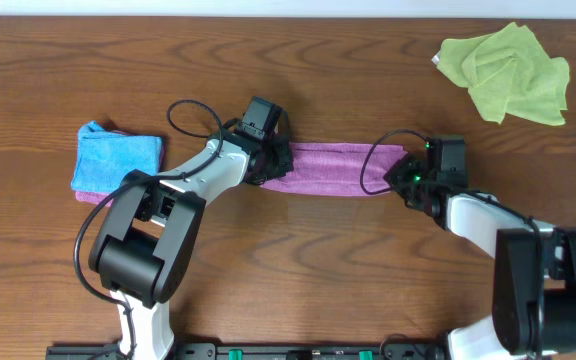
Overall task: Fold the cloth
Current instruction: 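Hold the strip with the left gripper and fold the right end toward it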
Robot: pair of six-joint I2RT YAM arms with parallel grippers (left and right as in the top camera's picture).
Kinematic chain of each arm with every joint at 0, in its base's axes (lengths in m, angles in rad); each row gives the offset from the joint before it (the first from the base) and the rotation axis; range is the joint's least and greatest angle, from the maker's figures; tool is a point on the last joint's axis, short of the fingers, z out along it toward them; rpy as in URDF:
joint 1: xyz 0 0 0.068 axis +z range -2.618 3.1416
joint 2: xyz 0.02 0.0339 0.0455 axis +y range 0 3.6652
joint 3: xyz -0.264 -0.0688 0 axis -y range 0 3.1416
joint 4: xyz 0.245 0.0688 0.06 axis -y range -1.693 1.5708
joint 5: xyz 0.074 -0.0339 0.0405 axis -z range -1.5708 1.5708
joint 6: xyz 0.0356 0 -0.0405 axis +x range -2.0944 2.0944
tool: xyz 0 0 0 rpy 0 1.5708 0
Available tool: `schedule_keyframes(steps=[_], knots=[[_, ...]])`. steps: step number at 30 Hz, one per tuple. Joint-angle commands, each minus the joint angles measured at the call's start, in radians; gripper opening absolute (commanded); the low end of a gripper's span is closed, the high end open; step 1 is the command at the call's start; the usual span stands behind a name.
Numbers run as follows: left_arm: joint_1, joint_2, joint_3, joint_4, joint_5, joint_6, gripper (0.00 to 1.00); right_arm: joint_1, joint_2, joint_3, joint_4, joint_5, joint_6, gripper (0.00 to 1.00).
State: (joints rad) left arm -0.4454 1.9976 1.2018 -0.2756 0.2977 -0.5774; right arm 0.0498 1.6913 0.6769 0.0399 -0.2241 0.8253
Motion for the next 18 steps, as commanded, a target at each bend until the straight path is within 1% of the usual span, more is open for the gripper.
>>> schedule_keyframes(steps=[1,7,13,18], knots=[[0.000,0.043,-0.007,-0.028,-0.046,0.017,0.06,0.017,-0.048,-0.024,-0.019,0.010,-0.038,0.01],[0.000,0.043,-0.007,-0.028,-0.044,0.017,0.06,0.092,-0.145,-0.024,-0.032,0.011,-0.041,0.01],[0.000,0.043,-0.007,-0.032,-0.042,0.017,0.06,0.169,-0.156,-0.022,-0.027,0.011,-0.025,0.01],[0.000,0.043,-0.007,-0.033,-0.042,0.017,0.06,0.227,-0.156,-0.013,0.015,0.011,0.009,0.01]])
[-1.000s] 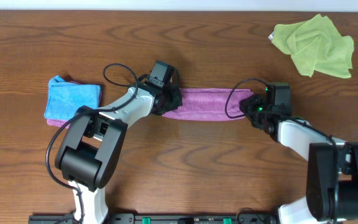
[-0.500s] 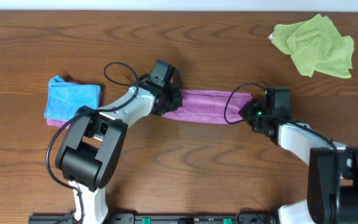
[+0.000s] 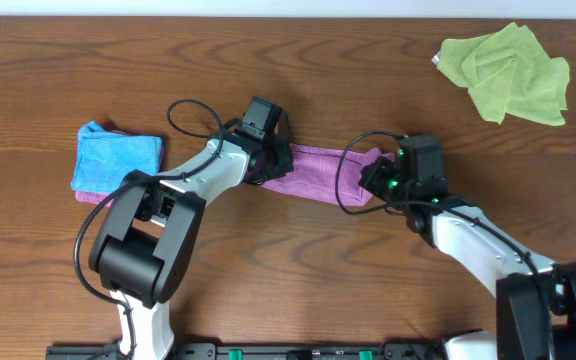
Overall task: Fold the cloth
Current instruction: 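Hold the strip with the left gripper and fold the right end toward it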
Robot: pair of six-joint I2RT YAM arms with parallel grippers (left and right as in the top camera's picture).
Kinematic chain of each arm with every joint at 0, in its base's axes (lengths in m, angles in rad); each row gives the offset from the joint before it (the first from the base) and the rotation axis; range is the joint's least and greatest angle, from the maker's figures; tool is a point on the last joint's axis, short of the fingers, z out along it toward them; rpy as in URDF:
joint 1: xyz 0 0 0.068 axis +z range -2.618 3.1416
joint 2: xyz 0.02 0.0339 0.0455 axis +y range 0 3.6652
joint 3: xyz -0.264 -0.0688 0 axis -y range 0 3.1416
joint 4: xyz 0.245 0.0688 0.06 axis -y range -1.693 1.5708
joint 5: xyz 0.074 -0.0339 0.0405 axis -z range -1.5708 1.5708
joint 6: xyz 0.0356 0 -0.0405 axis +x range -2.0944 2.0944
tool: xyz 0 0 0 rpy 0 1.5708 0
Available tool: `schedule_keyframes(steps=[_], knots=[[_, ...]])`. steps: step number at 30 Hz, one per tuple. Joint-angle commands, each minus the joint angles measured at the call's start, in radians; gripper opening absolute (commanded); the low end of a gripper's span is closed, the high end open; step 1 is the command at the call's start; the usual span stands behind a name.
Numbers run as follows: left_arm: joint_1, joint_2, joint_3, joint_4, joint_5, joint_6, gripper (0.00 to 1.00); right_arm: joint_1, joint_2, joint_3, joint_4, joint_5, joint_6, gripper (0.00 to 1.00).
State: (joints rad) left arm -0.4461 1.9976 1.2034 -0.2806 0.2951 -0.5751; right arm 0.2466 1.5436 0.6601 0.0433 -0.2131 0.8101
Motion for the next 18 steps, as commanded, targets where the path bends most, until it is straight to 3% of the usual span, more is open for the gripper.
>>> schedule_keyframes(steps=[1,18], knots=[[0.000,0.043,-0.008,-0.029,-0.040,0.014,0.06,0.040,-0.008,0.010,0.019,0.001,0.028,0.01],[0.001,0.039,-0.007,-0.034,-0.010,0.014,0.06,0.164,-0.008,0.119,0.016,0.064,0.031,0.01]])
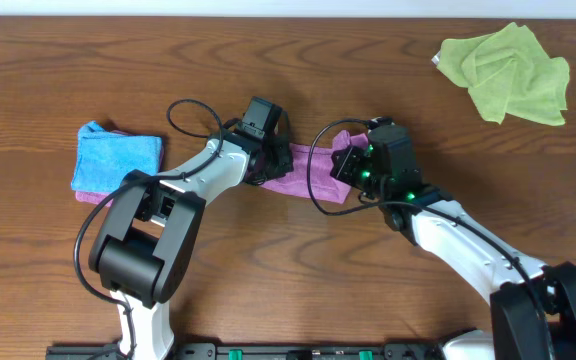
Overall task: Fold the cloth
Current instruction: 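Hold the strip with the left gripper and fold the right end toward it, then press the right gripper's folded end onto the left end to stack halves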
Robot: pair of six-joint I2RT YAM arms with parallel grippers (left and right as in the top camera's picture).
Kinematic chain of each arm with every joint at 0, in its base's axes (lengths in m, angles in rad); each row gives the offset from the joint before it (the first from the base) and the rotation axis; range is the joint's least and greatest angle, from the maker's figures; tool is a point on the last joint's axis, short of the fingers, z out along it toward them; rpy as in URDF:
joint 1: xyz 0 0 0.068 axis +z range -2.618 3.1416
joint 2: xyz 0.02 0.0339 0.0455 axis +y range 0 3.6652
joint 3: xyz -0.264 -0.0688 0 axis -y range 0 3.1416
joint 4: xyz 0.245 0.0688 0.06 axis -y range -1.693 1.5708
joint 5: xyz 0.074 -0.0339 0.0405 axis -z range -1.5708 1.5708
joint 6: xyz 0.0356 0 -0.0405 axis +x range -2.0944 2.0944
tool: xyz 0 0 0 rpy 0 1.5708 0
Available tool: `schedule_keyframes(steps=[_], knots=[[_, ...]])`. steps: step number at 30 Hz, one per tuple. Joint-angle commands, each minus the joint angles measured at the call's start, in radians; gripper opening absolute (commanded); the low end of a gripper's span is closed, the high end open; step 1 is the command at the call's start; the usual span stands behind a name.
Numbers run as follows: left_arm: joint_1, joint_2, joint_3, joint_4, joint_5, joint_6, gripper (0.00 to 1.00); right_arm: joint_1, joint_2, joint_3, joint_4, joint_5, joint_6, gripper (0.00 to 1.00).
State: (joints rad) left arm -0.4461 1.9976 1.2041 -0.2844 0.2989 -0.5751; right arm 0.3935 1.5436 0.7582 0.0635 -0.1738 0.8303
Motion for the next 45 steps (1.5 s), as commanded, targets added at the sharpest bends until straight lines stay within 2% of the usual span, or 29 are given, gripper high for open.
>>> schedule_keyframes(steps=[1,20,29,45], knots=[[0.002,0.034,-0.008,-0.034,-0.014,0.014,0.06,0.020,-0.008,0.021,-0.004,0.028,0.011,0.01],[0.043,-0.147,-0.007,-0.066,-0.010,0.030,0.06,0.066,-0.008,0.029,-0.002,0.058,0.023,0.01],[0.120,-0.228,-0.006,-0.109,-0.015,0.063,0.06,0.111,0.002,0.071,-0.003,0.089,0.018,0.01],[0.217,-0.335,-0.006,-0.190,-0.018,0.108,0.06,0.203,0.219,0.264,-0.068,0.088,0.006,0.01]])
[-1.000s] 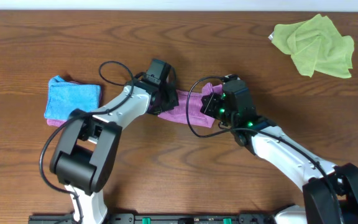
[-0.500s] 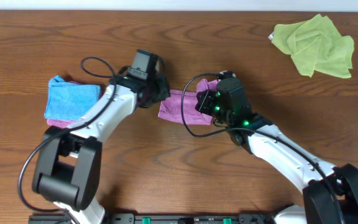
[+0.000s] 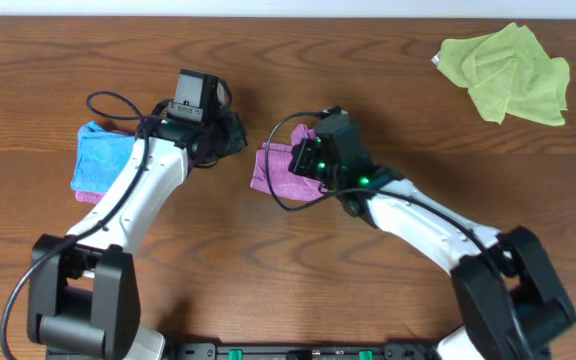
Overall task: Fold the cloth
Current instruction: 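Press the right gripper's folded end onto the left end to stack halves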
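Observation:
The purple cloth (image 3: 276,172) lies as a short folded bundle at the table's middle. My right gripper (image 3: 306,160) sits over the bundle's right part, shut on the cloth's edge, and its body hides that end. My left gripper (image 3: 232,134) hangs up and to the left of the bundle, apart from it, with nothing visible between its fingers. Its dark fingers blur together, so I cannot tell whether they are open or shut.
A folded blue cloth (image 3: 108,158) rests at the left, partly under my left arm, with a pink edge (image 3: 88,196) showing beneath it. A crumpled green cloth (image 3: 508,70) lies at the far right corner. Black cables loop off both wrists.
My left gripper has left the cloth's left end and now sits further left and up. My right gripper has carried the cloth's right end further left, so the cloth is now a short bundle.
The purple cloth lay as a long strip, my left gripper on its left end and my right gripper on its right end. At each later moment the right end was further left and the strip shorter. Now the cloth is doubled over and my left gripper is off it.

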Robot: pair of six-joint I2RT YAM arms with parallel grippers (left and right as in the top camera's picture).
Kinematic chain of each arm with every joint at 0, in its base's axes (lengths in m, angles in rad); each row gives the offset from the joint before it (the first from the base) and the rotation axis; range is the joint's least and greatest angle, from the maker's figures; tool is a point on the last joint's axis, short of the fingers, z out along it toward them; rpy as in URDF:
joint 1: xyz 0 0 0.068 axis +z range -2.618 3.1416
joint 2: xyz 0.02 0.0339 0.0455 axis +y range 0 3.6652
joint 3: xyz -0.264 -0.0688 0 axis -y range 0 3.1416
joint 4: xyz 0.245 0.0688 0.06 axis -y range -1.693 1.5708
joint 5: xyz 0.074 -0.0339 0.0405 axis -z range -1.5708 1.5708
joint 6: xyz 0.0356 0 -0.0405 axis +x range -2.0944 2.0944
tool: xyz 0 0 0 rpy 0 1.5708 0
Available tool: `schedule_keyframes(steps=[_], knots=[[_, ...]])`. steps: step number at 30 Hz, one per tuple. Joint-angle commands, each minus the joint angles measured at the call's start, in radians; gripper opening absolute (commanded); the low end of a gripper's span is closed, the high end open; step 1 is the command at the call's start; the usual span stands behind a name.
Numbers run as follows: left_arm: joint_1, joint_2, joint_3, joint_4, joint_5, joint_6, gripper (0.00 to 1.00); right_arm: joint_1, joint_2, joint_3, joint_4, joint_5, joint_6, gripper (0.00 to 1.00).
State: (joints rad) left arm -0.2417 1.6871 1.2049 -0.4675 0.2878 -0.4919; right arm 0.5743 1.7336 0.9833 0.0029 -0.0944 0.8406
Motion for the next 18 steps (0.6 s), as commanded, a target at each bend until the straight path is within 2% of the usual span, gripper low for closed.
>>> schedule_keyframes(steps=[1,18], knots=[[0.018,-0.028,-0.007,-0.010,-0.006,0.025,0.06,0.027,0.039,0.048,-0.007,0.009,-0.005,0.01],[0.065,-0.081,-0.007,-0.035,-0.005,0.025,0.06,0.074,0.115,0.064,0.007,0.013,0.002,0.01]])
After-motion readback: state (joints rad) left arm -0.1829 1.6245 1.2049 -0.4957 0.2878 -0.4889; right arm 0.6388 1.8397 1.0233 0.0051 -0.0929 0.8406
